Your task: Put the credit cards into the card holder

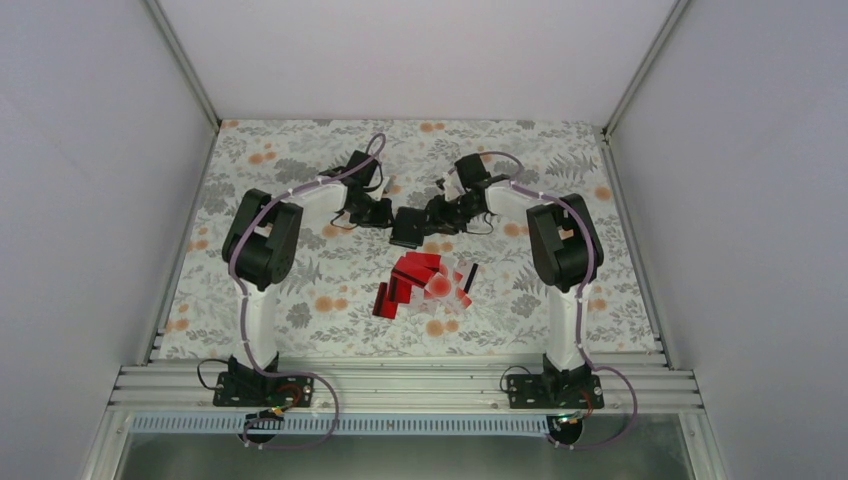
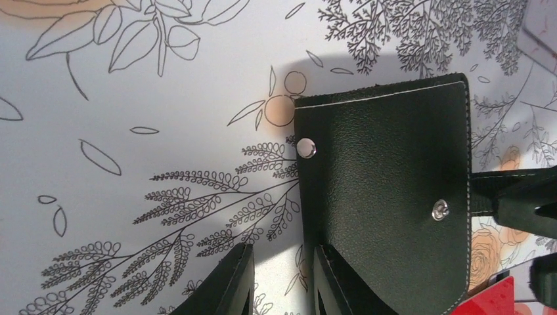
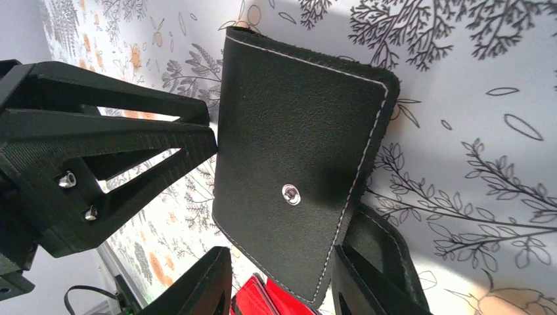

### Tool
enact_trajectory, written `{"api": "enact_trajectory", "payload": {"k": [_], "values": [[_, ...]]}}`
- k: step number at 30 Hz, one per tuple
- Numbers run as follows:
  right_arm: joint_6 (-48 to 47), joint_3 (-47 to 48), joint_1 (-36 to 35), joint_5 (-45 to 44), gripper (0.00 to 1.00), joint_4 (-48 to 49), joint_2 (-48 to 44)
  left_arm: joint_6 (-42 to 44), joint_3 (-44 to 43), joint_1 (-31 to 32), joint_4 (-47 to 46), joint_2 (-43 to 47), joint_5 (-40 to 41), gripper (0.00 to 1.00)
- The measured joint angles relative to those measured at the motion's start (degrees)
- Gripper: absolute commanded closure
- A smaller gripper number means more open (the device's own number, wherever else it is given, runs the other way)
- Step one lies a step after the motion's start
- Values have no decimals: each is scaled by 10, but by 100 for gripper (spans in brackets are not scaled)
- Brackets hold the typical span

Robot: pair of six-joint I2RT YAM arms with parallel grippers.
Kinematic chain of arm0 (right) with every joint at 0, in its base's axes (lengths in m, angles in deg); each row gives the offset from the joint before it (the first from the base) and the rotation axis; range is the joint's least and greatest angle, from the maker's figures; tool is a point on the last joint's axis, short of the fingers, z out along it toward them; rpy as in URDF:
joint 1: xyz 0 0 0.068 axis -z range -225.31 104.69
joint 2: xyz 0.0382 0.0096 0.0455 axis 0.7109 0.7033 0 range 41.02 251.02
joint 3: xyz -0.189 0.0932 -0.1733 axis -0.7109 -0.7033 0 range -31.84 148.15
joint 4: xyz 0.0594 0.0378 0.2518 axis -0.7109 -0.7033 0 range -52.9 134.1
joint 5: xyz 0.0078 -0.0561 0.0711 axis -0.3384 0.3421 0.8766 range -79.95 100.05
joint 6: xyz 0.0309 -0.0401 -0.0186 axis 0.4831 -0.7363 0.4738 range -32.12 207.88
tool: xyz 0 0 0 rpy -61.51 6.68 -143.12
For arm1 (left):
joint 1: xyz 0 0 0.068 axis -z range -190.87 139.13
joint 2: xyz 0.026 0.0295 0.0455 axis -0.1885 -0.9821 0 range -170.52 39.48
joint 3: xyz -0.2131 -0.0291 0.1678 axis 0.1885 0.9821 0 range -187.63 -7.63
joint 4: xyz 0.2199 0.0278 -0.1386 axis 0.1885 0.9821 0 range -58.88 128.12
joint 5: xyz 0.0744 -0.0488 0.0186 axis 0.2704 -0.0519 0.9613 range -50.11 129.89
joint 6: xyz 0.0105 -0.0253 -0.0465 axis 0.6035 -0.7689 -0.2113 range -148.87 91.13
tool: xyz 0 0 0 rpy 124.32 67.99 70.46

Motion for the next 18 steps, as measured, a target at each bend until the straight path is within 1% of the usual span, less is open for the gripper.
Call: {"api": "enact_trajectory", "payload": {"k": [18], "values": [[2, -31, 8, 13, 60, 15, 4, 4, 0, 0, -2, -3, -14, 75]]}}
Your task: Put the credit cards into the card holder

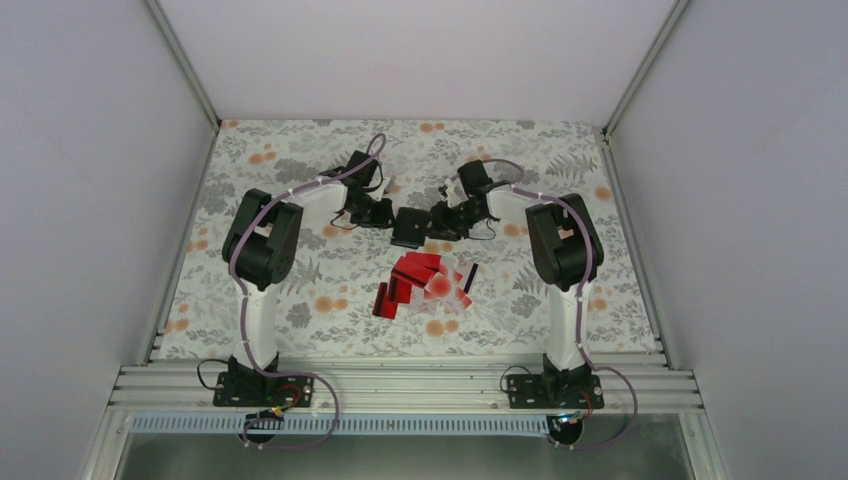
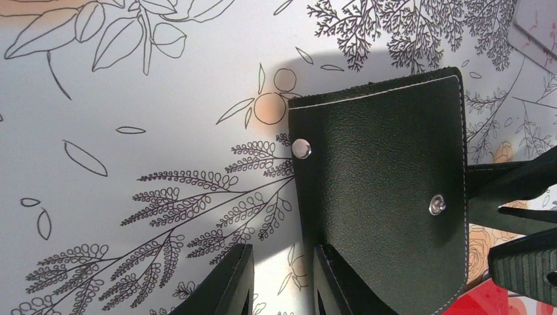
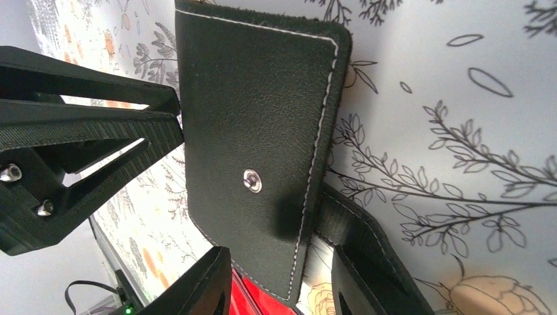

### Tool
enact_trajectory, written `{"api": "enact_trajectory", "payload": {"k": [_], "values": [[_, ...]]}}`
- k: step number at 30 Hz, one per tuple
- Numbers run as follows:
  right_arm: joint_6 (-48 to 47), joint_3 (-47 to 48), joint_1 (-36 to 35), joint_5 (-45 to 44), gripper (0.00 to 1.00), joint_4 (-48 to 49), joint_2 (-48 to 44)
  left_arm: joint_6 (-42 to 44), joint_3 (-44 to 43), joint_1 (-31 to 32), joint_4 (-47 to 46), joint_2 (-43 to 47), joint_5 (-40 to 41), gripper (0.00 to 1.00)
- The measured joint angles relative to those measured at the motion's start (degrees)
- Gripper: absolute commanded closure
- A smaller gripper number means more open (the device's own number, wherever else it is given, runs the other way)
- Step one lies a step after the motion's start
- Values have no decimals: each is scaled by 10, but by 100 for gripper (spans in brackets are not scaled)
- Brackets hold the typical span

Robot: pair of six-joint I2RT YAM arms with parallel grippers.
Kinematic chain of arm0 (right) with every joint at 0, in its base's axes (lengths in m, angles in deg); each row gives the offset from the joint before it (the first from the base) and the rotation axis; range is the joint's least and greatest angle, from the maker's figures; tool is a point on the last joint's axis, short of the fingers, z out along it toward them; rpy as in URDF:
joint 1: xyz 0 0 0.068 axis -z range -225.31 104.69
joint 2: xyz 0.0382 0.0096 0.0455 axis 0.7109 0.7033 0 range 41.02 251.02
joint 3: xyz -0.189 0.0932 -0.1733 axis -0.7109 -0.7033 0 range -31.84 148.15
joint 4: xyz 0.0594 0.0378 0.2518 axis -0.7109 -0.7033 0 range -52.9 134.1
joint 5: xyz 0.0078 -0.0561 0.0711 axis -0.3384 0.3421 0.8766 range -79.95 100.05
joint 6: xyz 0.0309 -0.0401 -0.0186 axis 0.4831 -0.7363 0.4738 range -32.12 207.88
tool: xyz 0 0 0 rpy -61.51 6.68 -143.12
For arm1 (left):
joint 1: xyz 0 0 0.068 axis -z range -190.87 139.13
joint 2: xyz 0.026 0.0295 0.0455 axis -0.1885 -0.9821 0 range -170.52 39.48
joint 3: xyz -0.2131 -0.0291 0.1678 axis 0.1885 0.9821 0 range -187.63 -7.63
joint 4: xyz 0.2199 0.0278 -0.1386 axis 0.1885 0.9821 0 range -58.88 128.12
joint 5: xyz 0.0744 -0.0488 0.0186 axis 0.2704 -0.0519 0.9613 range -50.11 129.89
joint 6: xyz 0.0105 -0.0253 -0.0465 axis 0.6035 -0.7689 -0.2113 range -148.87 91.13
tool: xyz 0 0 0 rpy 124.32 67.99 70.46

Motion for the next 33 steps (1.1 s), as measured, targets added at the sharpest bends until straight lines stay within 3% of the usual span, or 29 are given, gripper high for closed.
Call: {"api": "enact_trajectory", "payload": {"k": [33], "values": [[11, 7, 2, 84, 61, 26, 15, 2, 3, 2, -2, 0, -15, 75]]}}
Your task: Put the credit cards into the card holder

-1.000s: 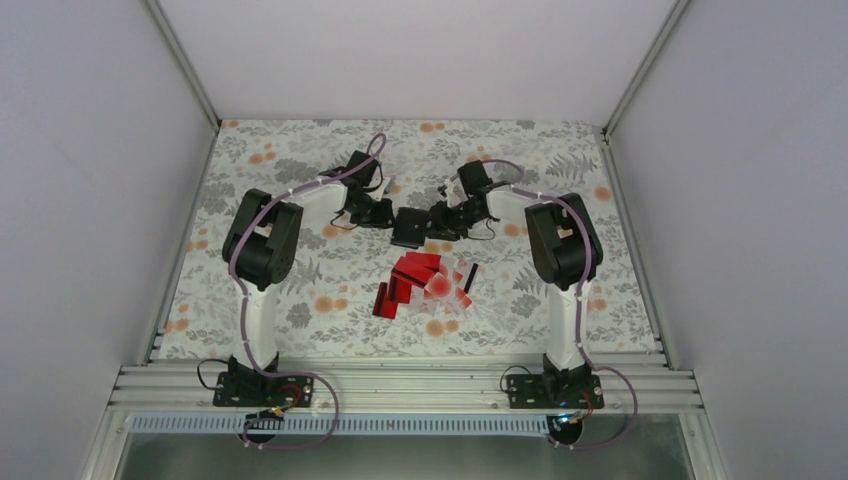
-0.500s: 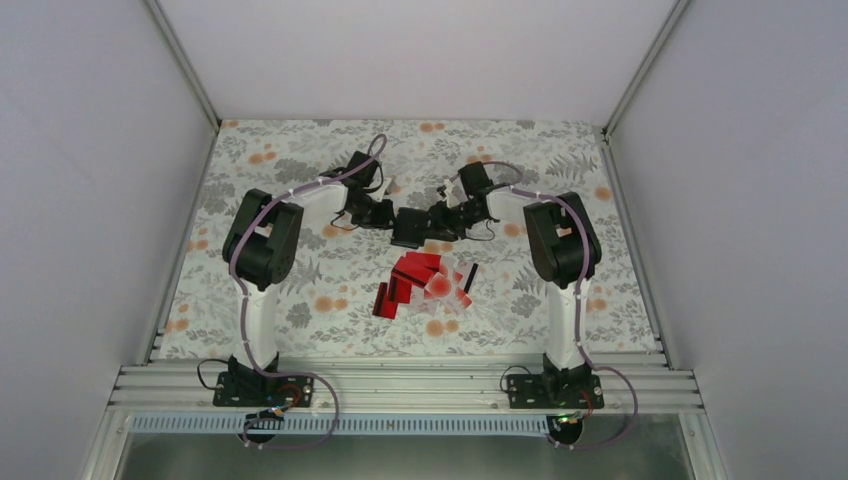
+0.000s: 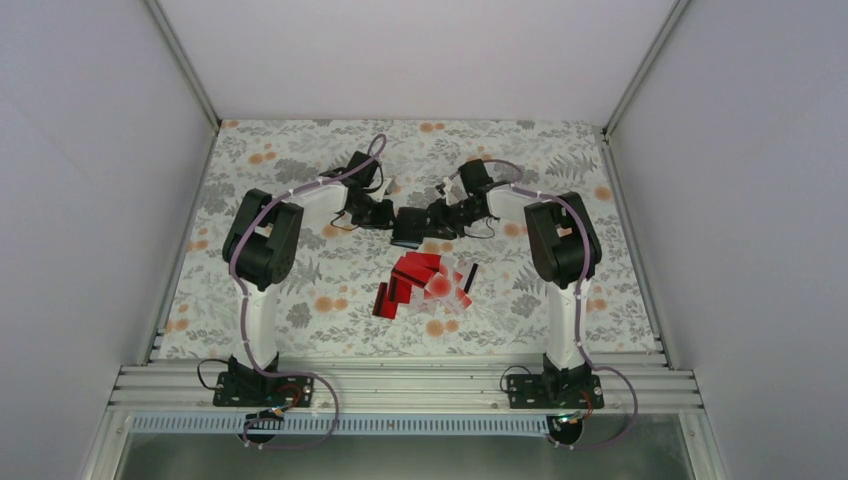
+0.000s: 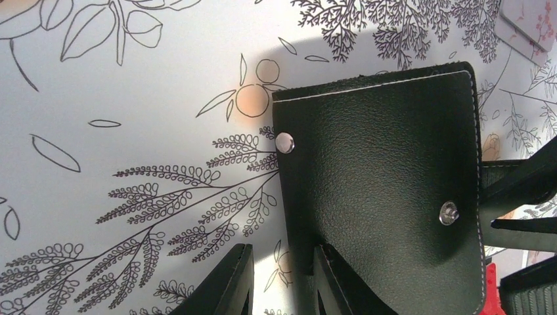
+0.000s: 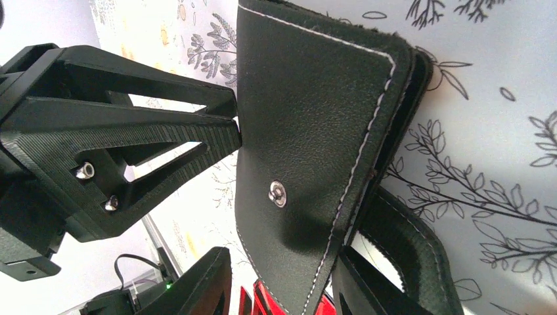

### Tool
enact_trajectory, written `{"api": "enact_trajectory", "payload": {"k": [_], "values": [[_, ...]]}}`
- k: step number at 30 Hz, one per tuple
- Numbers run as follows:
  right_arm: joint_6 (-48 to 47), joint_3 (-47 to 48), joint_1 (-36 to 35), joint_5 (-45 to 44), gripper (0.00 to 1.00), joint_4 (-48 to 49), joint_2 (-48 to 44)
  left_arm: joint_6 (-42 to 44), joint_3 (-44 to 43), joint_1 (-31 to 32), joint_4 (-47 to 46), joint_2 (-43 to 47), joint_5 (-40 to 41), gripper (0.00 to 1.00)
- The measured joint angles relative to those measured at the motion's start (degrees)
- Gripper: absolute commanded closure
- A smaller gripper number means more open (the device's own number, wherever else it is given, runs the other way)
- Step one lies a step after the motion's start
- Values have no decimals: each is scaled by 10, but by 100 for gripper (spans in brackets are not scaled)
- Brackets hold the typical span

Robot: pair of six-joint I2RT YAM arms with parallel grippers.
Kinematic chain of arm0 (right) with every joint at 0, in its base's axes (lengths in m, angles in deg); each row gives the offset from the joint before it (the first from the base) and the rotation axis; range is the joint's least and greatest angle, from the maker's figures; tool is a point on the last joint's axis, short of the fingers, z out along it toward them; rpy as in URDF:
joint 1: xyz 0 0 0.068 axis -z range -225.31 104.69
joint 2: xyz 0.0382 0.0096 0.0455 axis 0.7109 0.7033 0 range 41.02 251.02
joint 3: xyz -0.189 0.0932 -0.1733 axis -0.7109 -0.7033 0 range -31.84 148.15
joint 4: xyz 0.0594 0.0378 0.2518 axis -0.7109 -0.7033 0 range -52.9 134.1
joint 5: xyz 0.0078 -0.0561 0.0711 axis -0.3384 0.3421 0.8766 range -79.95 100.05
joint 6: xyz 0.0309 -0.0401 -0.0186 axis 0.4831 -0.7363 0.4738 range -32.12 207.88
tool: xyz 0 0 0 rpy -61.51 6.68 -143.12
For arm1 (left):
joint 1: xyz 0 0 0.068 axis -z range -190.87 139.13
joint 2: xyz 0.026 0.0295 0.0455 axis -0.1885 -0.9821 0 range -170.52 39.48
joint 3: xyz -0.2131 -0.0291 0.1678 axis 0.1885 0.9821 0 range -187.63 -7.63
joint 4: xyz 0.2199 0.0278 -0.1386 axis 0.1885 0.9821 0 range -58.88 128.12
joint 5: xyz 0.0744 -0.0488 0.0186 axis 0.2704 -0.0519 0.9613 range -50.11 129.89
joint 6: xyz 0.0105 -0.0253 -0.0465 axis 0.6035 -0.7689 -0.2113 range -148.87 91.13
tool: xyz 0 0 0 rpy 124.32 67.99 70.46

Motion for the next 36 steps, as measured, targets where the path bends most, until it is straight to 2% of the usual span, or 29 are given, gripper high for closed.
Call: {"api": "enact_trajectory", "payload": {"k": [19, 26, 36], "values": [[-1, 69, -14, 30, 60, -19, 0, -22, -12, 1, 21, 1, -7, 74], [-2, 100, -24, 41, 60, -26, 1, -35, -25, -3, 42, 29, 10, 71], [-2, 167, -38, 56, 60, -41, 54, -56, -9, -70, 57, 119, 23, 71]]}}
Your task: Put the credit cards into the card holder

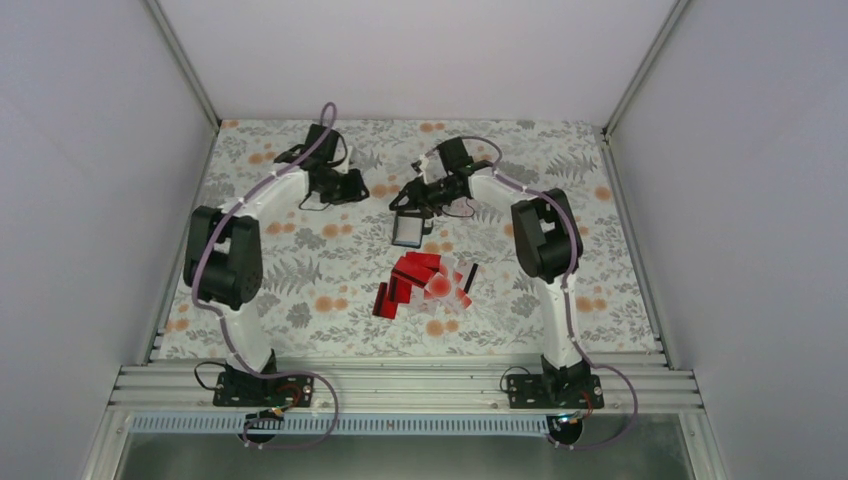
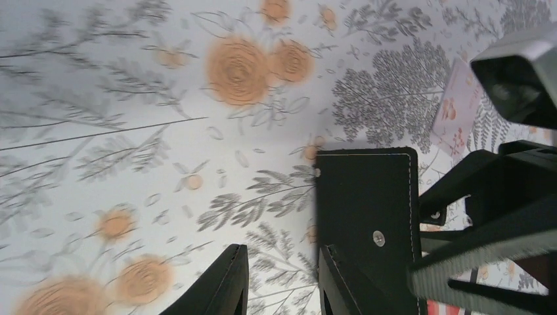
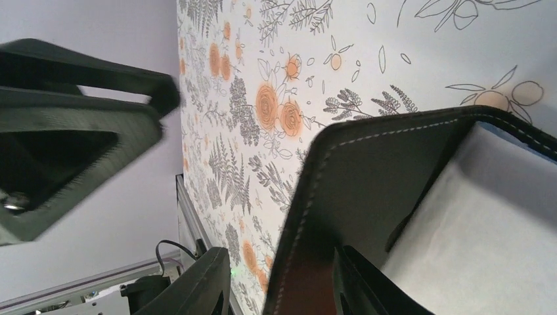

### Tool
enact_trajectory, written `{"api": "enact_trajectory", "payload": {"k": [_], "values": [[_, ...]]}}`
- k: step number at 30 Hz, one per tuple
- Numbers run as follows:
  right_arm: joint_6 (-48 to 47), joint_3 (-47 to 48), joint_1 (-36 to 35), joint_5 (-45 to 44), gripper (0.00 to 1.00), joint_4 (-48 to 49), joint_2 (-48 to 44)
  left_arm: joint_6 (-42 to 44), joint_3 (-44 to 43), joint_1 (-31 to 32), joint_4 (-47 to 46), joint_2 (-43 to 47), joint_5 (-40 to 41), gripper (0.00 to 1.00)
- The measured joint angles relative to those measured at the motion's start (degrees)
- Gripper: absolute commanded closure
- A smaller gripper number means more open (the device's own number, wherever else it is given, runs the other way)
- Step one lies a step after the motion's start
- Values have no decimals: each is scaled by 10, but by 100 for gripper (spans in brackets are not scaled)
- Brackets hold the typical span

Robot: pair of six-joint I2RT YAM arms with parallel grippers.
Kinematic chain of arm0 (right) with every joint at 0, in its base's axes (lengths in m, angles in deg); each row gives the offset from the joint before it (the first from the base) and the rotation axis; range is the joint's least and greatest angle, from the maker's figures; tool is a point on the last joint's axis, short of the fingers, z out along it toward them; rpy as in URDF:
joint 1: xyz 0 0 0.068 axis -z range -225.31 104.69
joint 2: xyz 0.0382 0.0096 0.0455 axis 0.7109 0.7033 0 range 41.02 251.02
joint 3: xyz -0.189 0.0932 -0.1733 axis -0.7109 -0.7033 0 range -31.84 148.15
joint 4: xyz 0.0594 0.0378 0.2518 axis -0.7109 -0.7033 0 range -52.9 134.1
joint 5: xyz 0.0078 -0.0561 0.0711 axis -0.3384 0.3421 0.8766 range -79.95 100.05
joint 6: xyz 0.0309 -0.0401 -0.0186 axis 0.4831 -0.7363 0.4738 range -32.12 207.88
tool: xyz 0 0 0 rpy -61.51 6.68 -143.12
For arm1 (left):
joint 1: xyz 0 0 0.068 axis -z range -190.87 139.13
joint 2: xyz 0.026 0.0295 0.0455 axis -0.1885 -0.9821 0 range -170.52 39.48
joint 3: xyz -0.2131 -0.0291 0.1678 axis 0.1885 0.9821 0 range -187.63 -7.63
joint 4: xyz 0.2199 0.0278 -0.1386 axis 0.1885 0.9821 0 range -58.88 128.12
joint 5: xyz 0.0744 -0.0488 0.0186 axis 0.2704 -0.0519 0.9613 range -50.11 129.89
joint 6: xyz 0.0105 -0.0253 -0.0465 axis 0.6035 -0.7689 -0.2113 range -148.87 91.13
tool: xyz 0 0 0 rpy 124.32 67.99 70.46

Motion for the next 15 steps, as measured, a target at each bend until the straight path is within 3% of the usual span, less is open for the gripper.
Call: {"api": "enact_trajectory", "payload": {"k": [15], "values": [[16, 83, -36, 15, 57, -6, 86, -1, 99, -22, 6, 131, 5, 70]]}}
